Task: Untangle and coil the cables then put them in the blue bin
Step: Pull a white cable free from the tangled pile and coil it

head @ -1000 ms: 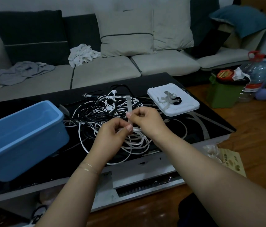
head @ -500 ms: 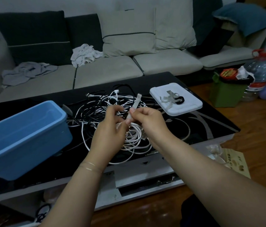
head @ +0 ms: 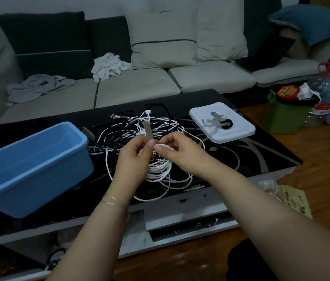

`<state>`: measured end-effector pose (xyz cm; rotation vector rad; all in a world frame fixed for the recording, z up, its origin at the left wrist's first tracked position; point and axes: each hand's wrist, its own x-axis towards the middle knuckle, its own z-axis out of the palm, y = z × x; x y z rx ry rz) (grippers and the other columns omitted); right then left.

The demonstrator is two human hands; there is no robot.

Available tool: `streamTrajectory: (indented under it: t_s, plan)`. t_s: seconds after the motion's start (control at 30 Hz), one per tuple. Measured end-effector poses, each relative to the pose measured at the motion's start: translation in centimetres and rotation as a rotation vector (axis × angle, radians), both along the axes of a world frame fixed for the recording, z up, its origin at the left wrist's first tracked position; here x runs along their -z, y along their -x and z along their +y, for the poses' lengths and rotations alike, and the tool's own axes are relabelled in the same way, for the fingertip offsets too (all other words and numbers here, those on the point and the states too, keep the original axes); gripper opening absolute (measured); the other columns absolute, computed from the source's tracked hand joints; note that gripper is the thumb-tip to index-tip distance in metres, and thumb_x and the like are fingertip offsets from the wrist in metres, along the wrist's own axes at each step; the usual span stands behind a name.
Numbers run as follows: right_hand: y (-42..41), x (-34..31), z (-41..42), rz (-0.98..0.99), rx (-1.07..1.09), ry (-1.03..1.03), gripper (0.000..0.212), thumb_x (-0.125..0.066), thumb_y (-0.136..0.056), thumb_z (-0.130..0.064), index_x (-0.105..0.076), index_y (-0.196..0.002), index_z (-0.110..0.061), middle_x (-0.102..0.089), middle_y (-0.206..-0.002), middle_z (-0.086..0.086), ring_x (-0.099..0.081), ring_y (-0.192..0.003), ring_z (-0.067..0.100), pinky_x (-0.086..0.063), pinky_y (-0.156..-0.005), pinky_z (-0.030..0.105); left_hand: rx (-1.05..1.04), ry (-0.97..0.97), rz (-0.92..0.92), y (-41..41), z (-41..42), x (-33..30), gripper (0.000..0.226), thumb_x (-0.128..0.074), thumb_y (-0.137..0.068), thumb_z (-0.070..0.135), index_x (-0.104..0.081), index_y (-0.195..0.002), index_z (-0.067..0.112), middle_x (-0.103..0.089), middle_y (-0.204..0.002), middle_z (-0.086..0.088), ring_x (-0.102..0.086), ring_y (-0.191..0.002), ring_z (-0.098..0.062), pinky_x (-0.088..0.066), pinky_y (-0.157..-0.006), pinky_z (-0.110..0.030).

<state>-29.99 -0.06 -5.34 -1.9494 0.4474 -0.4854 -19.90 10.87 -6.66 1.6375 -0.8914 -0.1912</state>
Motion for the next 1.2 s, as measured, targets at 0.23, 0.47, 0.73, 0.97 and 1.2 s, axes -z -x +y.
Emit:
streamTrajectory:
  t_s: [0.23,0.47,0.73,0.97,1.2]
  plan:
    - [0.0,-0.4,0.3,0.105,0.064,0.189,0.028,-0.049,-0.097,-0.038,-0.059,-0.083,-0.017,-0.062,-0.08,0.0,-0.053,-0.073,0.012,-0.038,-0.064,0.029,0.136,0.185,0.367,1.0,-0.4,0.0,0.019,-0.051,-0.098,0.013,-0.068,-0.09,0.015,-0.062,-0.063,0.013,-0.052,-0.058,0.002,-0.042,-0.056,-0.011]
    - [0.6,-1.0,0.3,0.012,0.12,0.302,0.026,-0.053,-0.094,-0.043,-0.06,-0.085,-0.021,-0.063,-0.08,-0.008,-0.058,-0.077,0.011,-0.044,-0.069,0.031,0.203,0.293,0.786,1.4,-0.6,-1.2,0.044,-0.042,-0.1,0.039,-0.073,-0.082,0.014,-0.068,-0.069,0.001,-0.062,-0.061,-0.006,-0.049,-0.051,-0.016]
    - [1.3,-1.5,-0.1,-0.162,0.128,0.259,0.007,-0.053,-0.095,-0.037,-0.05,-0.096,-0.03,-0.059,-0.068,-0.003,-0.055,-0.063,0.015,-0.046,-0.067,0.038,0.322,0.208,0.77,1.6,-0.5,-1.6,0.014,-0.064,-0.08,0.024,-0.075,-0.08,0.016,-0.055,-0.069,-0.003,-0.049,-0.059,-0.01,-0.044,-0.051,-0.019]
    - [0.8,-0.7,0.0,-0.148,0.17,0.082,0.008,-0.05,-0.097,-0.035,-0.049,-0.094,-0.028,-0.056,-0.07,-0.003,-0.058,-0.071,0.016,-0.045,-0.068,0.033,0.027,-0.024,0.003,1.3,0.0,-1.0,0.013,-0.062,-0.093,0.022,-0.071,-0.085,0.027,-0.067,-0.064,0.013,-0.058,-0.055,0.002,-0.044,-0.053,-0.011]
    - [0.4,-0.1,-0.3,-0.105,0.213,0.006,0.011,-0.05,-0.096,-0.039,-0.048,-0.092,-0.029,-0.061,-0.083,-0.006,-0.065,-0.088,0.021,-0.049,-0.077,0.034,0.186,-0.149,0.147,0.3,1.1,-1.4,0.011,-0.068,-0.089,0.02,-0.074,-0.095,0.026,-0.068,-0.063,0.012,-0.051,-0.05,0.004,-0.038,-0.048,-0.009]
